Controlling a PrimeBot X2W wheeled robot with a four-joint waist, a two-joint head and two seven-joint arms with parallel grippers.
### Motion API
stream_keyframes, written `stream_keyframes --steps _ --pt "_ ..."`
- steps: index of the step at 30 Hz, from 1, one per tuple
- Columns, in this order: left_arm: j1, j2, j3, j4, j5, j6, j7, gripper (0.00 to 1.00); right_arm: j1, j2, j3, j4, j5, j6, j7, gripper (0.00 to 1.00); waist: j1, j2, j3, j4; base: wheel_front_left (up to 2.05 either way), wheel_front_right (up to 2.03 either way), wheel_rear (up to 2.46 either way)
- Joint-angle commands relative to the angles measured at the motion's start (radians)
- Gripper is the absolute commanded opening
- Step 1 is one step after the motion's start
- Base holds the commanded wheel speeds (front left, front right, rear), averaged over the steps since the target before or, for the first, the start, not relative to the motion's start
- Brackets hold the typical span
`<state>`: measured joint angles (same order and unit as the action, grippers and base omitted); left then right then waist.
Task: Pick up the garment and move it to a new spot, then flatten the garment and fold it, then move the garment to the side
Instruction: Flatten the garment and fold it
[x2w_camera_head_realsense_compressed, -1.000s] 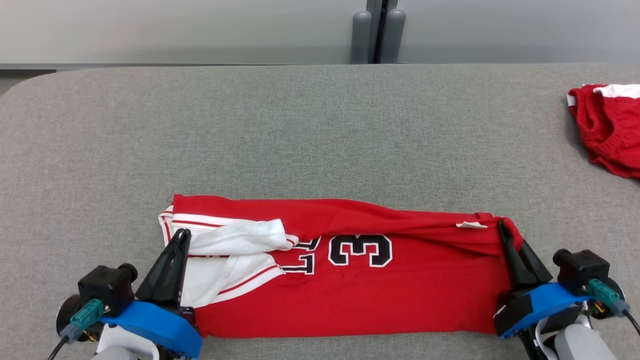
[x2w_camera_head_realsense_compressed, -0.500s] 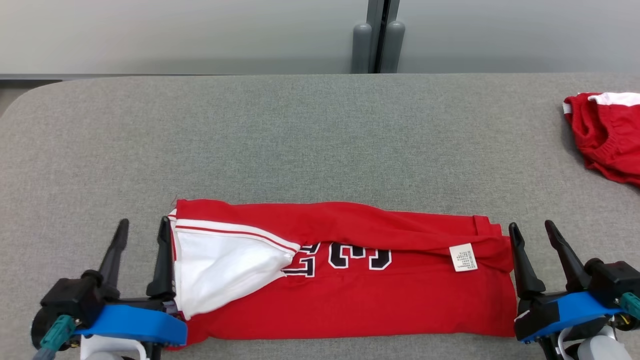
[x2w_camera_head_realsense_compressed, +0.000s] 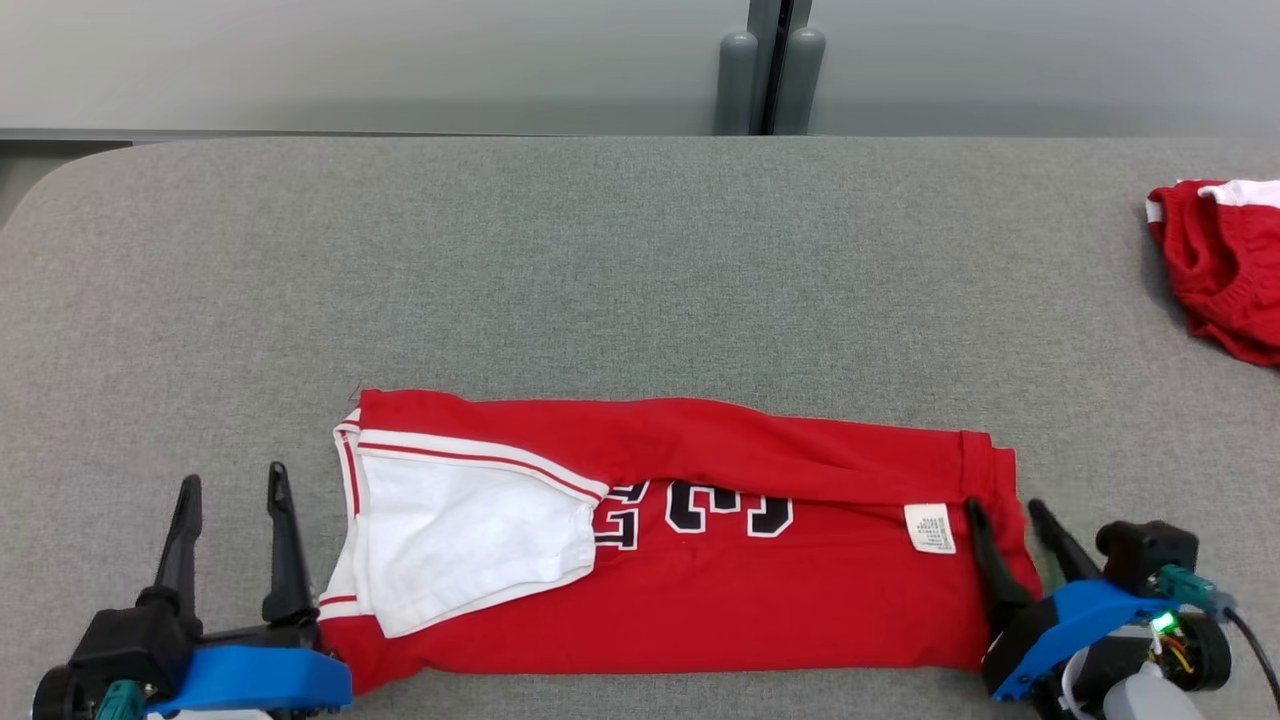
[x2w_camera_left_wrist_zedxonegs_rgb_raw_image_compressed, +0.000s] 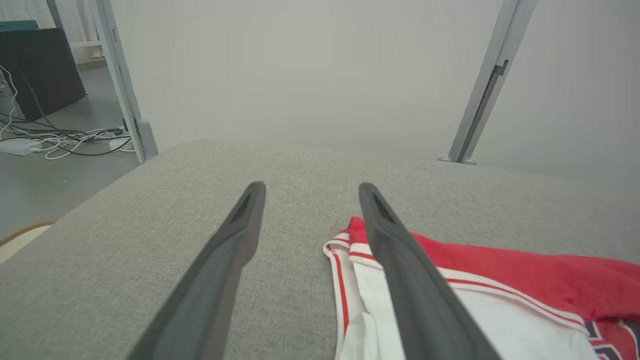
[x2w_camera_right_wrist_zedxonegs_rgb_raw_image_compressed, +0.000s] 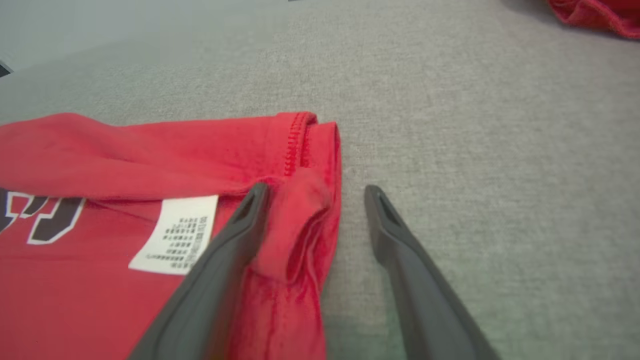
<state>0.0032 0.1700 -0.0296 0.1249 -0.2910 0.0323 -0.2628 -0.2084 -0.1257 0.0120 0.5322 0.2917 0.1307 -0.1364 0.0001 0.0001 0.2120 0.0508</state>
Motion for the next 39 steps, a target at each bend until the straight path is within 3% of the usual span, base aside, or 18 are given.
stream_keyframes --steps 1,6,7,8,9,10,16,28,39 --pt "0.011 -0.014 0.018 0.005 0.02 -0.009 -0.002 1.0 -0.005 0.005 0.007 0.015 0.001 0.0 0.006 1.0 -0.0001 -0.0001 -0.001 0.0 0.0 0.0 0.0" --pt "0.02 -0.055 0.086 0.037 0.095 -0.051 -0.002 1.0 0.008 0.019 0.052 0.068 0.02 0.0 0.025 1.0 -0.0001 -0.0001 -0.006 -0.005 0.0 0.0 0.0" --pt "0.021 -0.062 0.095 0.04 0.109 -0.059 -0.002 1.0 0.009 0.022 0.062 0.078 0.025 0.0 0.03 0.96 -0.0001 -0.0001 -0.007 -0.006 0.0 0.0 0.0" --pt "0.023 -0.068 0.104 0.043 0.119 -0.063 -0.003 1.0 0.008 0.025 0.071 0.085 0.03 0.001 0.034 0.46 -0.0001 -0.0001 -0.007 -0.007 0.0 0.0 0.0" --pt "0.024 -0.072 0.109 0.046 0.128 -0.068 -0.002 1.0 0.006 0.027 0.077 0.091 0.034 0.001 0.033 0.2 -0.0001 -0.0001 -0.008 -0.008 0.0 0.0 0.0" --pt "0.023 -0.076 0.114 0.047 0.14 -0.074 -0.002 1.0 0.003 0.029 0.081 0.097 0.037 0.001 0.029 0.0 -0.0001 -0.0001 -0.009 -0.007 0.0 0.0 0.0" --pt "0.019 -0.093 0.147 0.062 0.18 -0.095 -0.002 1.0 -0.032 0.004 0.065 0.113 0.085 -0.001 -0.002 0.0 -0.0001 -0.0001 -0.02 -0.015 0.0 0.0 0.0" --pt "0.053 -0.108 0.168 0.057 0.23 -0.096 -0.002 1.0 -0.024 -0.143 -0.092 0.111 0.102 0.0 0.001 0.0 -0.0001 -0.0001 -0.066 -0.048 0.0 0.0 0.0" --pt "0.053 -0.116 0.171 0.062 0.219 -0.104 -0.002 1.0 0.012 -0.101 -0.041 -0.027 0.088 0.0 0.06 0.0 -0.0001 -0.0001 -0.069 -0.054 0.0 0.0 0.0"
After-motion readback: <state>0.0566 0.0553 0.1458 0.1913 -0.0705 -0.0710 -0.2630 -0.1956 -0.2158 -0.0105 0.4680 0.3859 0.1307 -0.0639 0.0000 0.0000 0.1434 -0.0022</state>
